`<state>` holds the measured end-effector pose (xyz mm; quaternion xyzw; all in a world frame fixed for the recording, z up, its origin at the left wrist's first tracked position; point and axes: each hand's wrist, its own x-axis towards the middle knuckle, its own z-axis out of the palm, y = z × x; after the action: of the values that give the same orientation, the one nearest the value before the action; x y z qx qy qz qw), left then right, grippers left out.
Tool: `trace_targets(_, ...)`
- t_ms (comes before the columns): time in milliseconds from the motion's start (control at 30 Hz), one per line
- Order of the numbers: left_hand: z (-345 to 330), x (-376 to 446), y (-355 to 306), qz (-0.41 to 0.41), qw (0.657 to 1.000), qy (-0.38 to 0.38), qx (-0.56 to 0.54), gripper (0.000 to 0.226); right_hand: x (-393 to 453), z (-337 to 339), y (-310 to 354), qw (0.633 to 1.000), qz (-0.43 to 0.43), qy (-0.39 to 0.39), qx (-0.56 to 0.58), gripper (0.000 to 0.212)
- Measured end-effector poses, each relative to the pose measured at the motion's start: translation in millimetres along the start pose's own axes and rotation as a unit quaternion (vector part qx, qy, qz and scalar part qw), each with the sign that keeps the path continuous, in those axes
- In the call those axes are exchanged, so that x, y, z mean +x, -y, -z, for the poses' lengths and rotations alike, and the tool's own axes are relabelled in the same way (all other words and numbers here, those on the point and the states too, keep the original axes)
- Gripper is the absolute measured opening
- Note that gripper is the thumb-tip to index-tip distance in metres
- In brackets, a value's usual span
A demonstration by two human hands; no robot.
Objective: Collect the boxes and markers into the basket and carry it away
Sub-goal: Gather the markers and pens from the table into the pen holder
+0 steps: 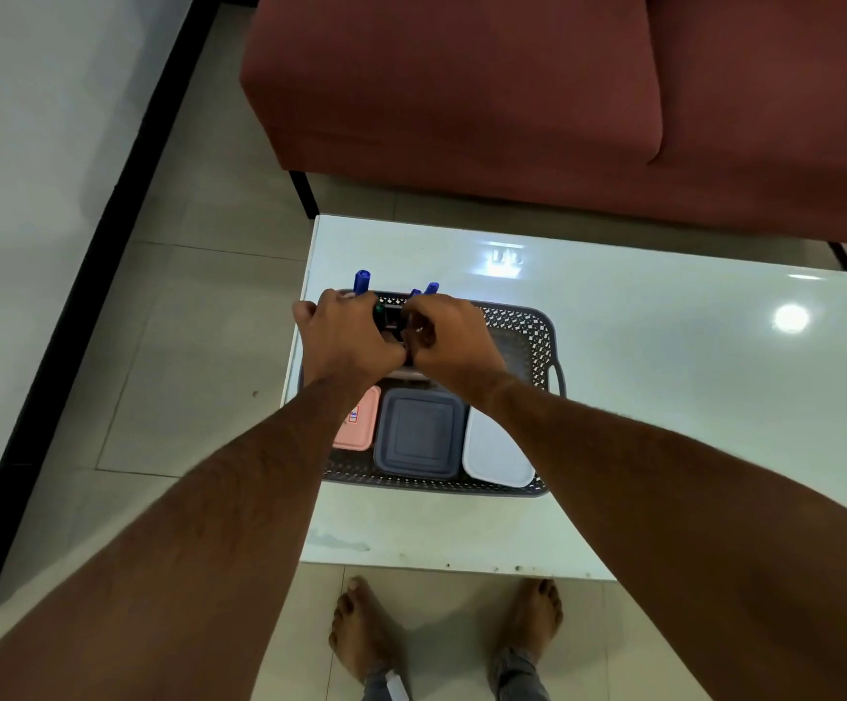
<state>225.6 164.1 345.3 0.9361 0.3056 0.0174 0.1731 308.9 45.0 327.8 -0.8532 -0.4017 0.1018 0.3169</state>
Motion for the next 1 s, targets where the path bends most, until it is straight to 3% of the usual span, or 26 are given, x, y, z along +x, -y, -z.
trace_targets(167, -4.5, -5.4, 3.5, 0.025, 1.0, 0.014, 0.01, 0.025, -2.4, -2.2, -4.7, 1.0, 0.001, 0.0, -0.006, 0.021)
trace_targets(367, -4.1, -9.3, 3.3, 0.046, 0.997, -0.028, -0.056, 0.033, -7.6, 3.8, -6.7, 1.0, 0.02, -0.007, 0.02, 0.028)
trace_targets(467, -4.6, -12.6, -1.9, 0.029, 0.996, -0.063, -0.055, 0.037, -12.6, 11.2, -11.3, 0.999, 0.024, -0.037, 0.028, 0.021)
trace_targets(567, -5.7, -16.3, -15.6, -0.006, 0.992, -0.104, -0.067, 0.036, -22.2, 28.4, -19.2, 0.996, 0.021, -0.085, 0.016, 0.01)
trace_targets(733, -13.6, -23.2, -67.5, -0.119, 0.972, -0.14, -0.144, 0.032, -47.6, 73.6, -57.0, 0.987, -0.022, -0.159, -0.012, 0.012)
trace_targets(833, -24.9, -32.3, -111.3, -0.213, 0.96, -0.115, -0.144, 0.031, -73.8, 107.3, -90.1, 0.987, -0.044, -0.153, -0.03, 0.011)
trace_targets(1000, -62.7, -52.5, -173.8, -0.299, 0.943, -0.025, -0.145, 0.027, -128.4, 144.7, -140.4, 0.987, -0.077, -0.114, -0.084, 0.006)
